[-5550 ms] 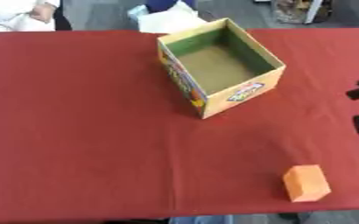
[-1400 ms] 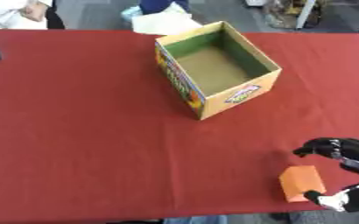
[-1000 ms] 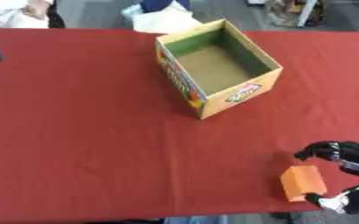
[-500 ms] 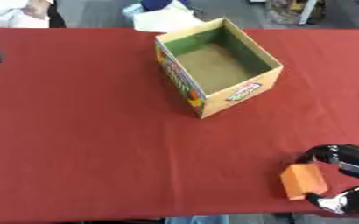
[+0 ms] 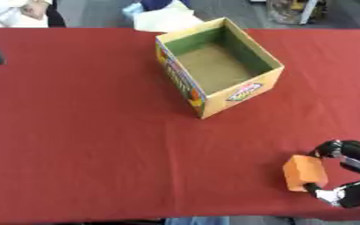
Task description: Pick up objects on the table and place them in the box.
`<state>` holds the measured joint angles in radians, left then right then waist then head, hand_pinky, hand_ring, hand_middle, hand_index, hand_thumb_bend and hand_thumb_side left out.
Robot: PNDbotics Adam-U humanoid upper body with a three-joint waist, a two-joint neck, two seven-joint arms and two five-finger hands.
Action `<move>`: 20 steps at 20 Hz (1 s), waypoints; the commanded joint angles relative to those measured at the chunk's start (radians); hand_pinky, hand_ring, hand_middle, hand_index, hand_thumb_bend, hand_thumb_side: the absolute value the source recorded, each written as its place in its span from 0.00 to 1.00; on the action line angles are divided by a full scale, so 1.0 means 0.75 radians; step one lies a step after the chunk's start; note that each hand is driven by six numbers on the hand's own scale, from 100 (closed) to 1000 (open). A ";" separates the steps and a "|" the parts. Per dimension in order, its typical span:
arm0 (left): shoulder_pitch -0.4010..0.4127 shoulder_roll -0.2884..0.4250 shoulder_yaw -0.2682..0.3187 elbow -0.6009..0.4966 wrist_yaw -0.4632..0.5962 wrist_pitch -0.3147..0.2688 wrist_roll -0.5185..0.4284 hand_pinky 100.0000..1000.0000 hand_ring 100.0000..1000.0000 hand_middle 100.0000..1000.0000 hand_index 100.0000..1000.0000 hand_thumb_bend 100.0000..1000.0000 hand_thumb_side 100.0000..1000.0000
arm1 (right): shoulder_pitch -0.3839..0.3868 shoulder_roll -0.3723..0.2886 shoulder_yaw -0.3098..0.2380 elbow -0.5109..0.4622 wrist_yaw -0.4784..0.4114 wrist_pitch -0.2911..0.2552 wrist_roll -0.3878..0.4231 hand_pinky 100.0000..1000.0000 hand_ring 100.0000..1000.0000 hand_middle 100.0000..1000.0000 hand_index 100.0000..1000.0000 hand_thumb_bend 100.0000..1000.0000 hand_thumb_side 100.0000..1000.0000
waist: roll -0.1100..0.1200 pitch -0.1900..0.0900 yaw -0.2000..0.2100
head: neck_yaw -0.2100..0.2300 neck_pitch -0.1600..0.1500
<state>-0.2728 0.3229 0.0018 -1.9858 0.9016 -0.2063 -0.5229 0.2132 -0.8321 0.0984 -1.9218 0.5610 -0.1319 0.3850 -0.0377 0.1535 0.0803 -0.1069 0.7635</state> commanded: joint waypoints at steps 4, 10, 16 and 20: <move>-0.009 0.008 0.003 -0.019 -0.007 0.003 0.005 0.59 0.92 1.00 0.81 0.00 0.62 | 0.021 -0.076 -0.061 -0.095 -0.043 0.005 -0.026 0.80 0.81 0.48 0.69 0.08 0.50 | 0.000 -0.019 -0.007 | 0.008 0.009; -0.004 0.011 0.004 -0.019 -0.009 0.004 0.006 0.59 0.92 1.00 0.81 0.00 0.62 | -0.015 -0.179 -0.145 -0.104 -0.092 -0.025 -0.093 0.81 0.81 0.49 0.70 0.12 0.43 | -0.002 -0.025 -0.013 | 0.007 0.009; -0.003 0.012 0.003 -0.019 -0.015 0.003 -0.001 0.59 0.92 1.00 0.81 0.00 0.62 | -0.082 -0.236 -0.189 -0.104 -0.141 -0.017 -0.122 0.80 0.81 0.49 0.71 0.12 0.40 | -0.002 -0.021 -0.008 | -0.005 0.009; -0.005 0.010 0.002 -0.019 -0.019 0.003 -0.008 0.59 0.92 1.00 0.81 0.00 0.62 | -0.153 -0.285 -0.219 -0.100 -0.196 0.014 -0.126 0.78 0.81 0.49 0.71 0.12 0.37 | -0.001 -0.015 -0.002 | -0.023 0.001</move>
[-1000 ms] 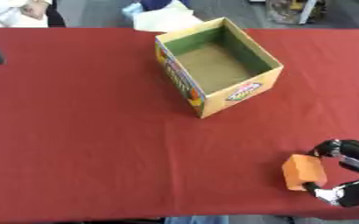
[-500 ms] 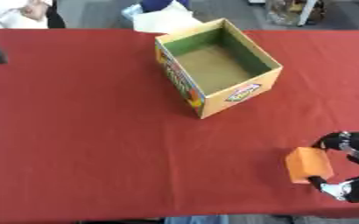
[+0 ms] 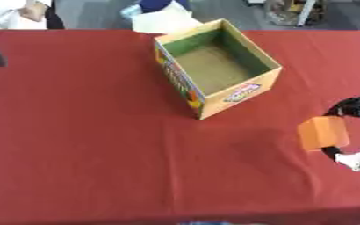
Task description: Pick up objects on the table and place them in the box.
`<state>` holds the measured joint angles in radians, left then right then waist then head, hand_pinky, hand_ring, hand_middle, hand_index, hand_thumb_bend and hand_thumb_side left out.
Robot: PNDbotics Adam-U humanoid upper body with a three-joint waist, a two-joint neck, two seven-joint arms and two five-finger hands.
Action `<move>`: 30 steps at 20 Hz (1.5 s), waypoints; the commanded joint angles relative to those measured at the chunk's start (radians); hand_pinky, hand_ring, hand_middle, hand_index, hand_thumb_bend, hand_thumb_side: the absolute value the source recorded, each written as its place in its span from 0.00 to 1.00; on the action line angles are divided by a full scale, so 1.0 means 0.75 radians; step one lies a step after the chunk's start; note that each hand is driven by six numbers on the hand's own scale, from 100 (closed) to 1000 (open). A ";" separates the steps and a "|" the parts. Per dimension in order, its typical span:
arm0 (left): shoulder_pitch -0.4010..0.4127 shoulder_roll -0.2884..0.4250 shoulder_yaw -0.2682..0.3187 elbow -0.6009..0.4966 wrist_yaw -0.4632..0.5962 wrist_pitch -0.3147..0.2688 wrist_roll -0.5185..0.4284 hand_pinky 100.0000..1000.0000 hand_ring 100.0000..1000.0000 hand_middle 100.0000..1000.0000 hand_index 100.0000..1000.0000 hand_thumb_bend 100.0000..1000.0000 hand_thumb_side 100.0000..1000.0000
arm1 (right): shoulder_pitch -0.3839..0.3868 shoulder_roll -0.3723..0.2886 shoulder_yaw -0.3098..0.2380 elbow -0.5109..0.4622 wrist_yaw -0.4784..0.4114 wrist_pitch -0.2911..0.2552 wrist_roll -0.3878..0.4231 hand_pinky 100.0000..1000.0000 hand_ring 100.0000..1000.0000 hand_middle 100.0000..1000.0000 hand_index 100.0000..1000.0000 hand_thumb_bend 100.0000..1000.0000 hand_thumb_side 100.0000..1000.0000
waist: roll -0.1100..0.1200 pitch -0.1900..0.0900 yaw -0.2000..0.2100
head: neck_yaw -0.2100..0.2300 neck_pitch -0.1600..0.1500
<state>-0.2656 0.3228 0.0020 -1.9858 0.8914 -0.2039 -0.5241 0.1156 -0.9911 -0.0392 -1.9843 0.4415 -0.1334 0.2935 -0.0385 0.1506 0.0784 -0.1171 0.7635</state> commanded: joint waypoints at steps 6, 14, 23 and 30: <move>-0.032 0.005 -0.013 -0.019 0.003 -0.002 -0.022 0.59 0.92 1.00 0.81 0.00 0.62 | -0.100 -0.146 -0.075 0.023 -0.095 0.031 -0.018 0.76 0.80 0.48 0.71 0.10 0.32 | 0.008 0.000 0.035 | -0.056 -0.025; -0.075 -0.015 -0.039 -0.019 0.016 0.010 -0.066 0.58 0.93 1.00 0.81 0.00 0.62 | -0.346 -0.255 -0.069 0.264 -0.245 -0.004 -0.002 0.75 0.80 0.46 0.70 0.04 0.31 | 0.020 0.045 0.096 | -0.141 -0.070; -0.134 -0.036 -0.064 -0.019 0.024 0.028 -0.114 0.58 0.93 1.00 0.81 0.00 0.61 | -0.633 -0.175 -0.044 0.495 -0.268 -0.120 0.062 0.69 0.78 0.43 0.70 0.00 0.28 | 0.017 0.104 0.188 | -0.256 -0.128; -0.178 -0.042 -0.072 -0.019 0.033 0.035 -0.125 0.58 0.93 1.00 0.81 0.00 0.61 | -0.844 -0.041 0.001 0.627 -0.166 -0.154 0.095 0.67 0.77 0.42 0.69 0.00 0.28 | 0.006 0.139 0.233 | -0.302 -0.159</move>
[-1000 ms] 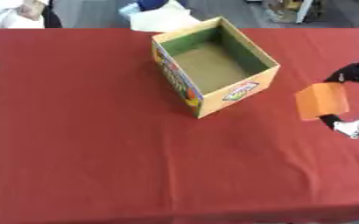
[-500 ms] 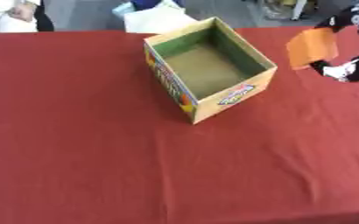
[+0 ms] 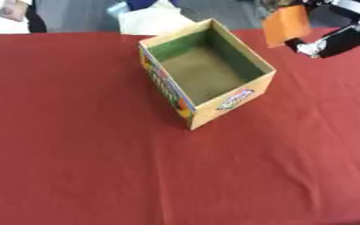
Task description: Pick up objects on the table and place them in the box.
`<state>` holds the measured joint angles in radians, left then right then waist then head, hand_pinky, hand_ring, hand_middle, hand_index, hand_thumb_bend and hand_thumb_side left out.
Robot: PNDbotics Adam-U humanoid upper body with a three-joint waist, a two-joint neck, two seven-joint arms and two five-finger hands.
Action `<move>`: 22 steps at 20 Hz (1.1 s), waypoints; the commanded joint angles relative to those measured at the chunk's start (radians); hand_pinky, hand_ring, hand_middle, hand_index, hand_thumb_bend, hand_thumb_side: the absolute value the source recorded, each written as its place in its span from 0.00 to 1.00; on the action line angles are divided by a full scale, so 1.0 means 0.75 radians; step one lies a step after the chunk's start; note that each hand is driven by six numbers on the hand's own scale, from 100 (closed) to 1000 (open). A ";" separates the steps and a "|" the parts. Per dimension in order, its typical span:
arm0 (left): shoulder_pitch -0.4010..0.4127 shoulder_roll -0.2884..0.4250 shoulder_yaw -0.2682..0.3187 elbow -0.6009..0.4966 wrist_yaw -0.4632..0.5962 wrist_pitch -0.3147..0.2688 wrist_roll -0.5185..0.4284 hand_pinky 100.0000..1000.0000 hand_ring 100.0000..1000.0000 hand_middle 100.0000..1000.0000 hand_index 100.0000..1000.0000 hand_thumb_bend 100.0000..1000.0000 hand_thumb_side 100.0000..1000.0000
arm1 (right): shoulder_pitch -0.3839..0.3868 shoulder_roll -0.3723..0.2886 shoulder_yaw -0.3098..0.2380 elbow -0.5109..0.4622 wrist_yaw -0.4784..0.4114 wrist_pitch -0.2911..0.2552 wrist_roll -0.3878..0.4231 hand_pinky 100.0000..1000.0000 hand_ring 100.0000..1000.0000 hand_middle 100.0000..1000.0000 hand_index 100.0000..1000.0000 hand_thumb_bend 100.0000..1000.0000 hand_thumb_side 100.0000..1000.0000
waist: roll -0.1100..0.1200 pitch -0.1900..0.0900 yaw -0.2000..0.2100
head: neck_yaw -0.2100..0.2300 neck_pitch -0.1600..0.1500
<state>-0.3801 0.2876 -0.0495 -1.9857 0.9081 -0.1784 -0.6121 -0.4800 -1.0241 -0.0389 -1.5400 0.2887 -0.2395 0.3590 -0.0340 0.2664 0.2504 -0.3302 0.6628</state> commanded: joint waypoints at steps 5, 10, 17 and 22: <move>-0.061 0.001 -0.011 -0.019 0.026 0.002 -0.014 0.58 0.93 1.00 0.81 0.00 0.61 | -0.200 0.112 0.044 0.115 0.118 -0.037 0.035 0.66 0.77 0.41 0.69 0.00 0.28 | -0.005 0.010 0.029 | -0.044 -0.043; -0.087 -0.005 -0.016 -0.019 0.031 0.011 -0.020 0.58 0.93 1.00 0.81 0.00 0.61 | -0.354 0.216 0.089 0.206 0.211 -0.060 0.060 0.66 0.76 0.42 0.69 0.00 0.27 | -0.013 0.034 0.047 | -0.061 -0.063; -0.127 -0.004 -0.016 -0.019 0.019 0.015 -0.036 0.58 0.93 1.00 0.80 0.00 0.61 | -0.575 0.331 0.121 0.421 0.332 -0.074 0.072 0.65 0.76 0.41 0.69 0.00 0.32 | -0.036 0.087 0.069 | -0.057 -0.112; -0.138 -0.008 -0.012 -0.019 0.004 0.014 -0.043 0.58 0.93 1.00 0.80 0.00 0.62 | -0.739 0.418 0.149 0.585 0.387 -0.108 0.092 0.65 0.76 0.42 0.69 0.00 0.33 | -0.039 0.114 0.070 | -0.050 -0.125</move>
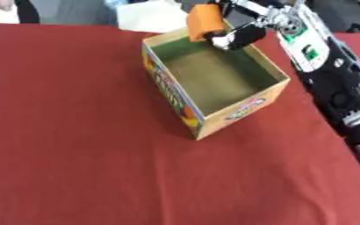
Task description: Pick up objects on the table and place them in the box.
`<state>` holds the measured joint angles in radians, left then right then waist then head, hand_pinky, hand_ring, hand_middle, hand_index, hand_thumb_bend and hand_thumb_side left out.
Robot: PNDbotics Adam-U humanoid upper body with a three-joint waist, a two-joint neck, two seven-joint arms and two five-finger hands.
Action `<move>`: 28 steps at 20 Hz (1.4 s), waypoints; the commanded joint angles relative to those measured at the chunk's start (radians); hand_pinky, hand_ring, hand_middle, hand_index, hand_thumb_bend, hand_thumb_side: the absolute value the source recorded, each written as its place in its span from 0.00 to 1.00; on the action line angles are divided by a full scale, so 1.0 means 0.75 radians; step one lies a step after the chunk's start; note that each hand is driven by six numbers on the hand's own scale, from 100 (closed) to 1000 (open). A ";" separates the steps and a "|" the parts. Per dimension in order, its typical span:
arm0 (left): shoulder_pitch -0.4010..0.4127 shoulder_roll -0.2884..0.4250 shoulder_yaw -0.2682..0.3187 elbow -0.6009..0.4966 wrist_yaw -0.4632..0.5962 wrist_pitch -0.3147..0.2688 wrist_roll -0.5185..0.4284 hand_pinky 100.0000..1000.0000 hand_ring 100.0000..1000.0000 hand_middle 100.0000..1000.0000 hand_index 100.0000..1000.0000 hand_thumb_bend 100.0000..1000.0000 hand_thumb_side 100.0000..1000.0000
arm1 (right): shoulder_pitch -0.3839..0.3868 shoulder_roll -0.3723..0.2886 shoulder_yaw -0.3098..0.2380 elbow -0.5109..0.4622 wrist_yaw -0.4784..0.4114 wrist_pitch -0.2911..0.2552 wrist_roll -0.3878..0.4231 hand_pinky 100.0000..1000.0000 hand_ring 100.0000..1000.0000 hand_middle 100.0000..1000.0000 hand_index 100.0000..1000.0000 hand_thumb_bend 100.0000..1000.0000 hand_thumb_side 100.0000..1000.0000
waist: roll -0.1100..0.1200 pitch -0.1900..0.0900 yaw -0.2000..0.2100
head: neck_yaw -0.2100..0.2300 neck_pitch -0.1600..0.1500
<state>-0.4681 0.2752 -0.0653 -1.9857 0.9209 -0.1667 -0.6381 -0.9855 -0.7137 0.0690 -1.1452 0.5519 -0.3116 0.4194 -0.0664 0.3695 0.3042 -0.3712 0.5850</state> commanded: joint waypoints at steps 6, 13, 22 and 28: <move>-0.019 0.007 0.014 -0.019 -0.024 -0.002 -0.007 0.58 0.93 1.00 0.80 0.00 0.62 | -0.150 0.054 0.031 0.235 0.156 -0.036 0.031 0.67 0.77 0.45 0.70 0.00 0.36 | 0.004 -0.018 -0.014 | 0.006 -0.023; -0.015 0.003 0.015 -0.019 -0.034 0.004 -0.005 0.58 0.93 1.00 0.80 0.00 0.62 | -0.142 0.084 0.037 0.286 0.256 -0.097 0.004 0.71 0.83 0.56 0.80 0.05 0.44 | 0.005 -0.017 -0.016 | 0.000 -0.025; -0.005 0.001 0.016 -0.019 -0.038 0.012 0.000 0.58 0.93 1.00 0.80 0.00 0.62 | -0.143 0.076 0.045 0.248 0.371 -0.105 -0.010 0.80 0.90 0.73 0.90 0.28 0.60 | 0.008 -0.031 -0.030 | 0.002 -0.013; 0.006 -0.001 0.015 -0.019 -0.034 0.020 0.009 0.58 0.93 1.00 0.80 0.00 0.62 | -0.135 0.079 0.034 0.196 0.350 -0.110 -0.027 0.78 0.89 0.68 0.90 0.25 0.47 | 0.016 -0.052 -0.048 | 0.006 -0.001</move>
<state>-0.4569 0.2706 -0.0617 -1.9857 0.8954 -0.1549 -0.6334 -1.0725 -0.6290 0.1048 -0.9691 0.8223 -0.3936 0.4053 -0.0609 0.3574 0.2690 -0.3678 0.5803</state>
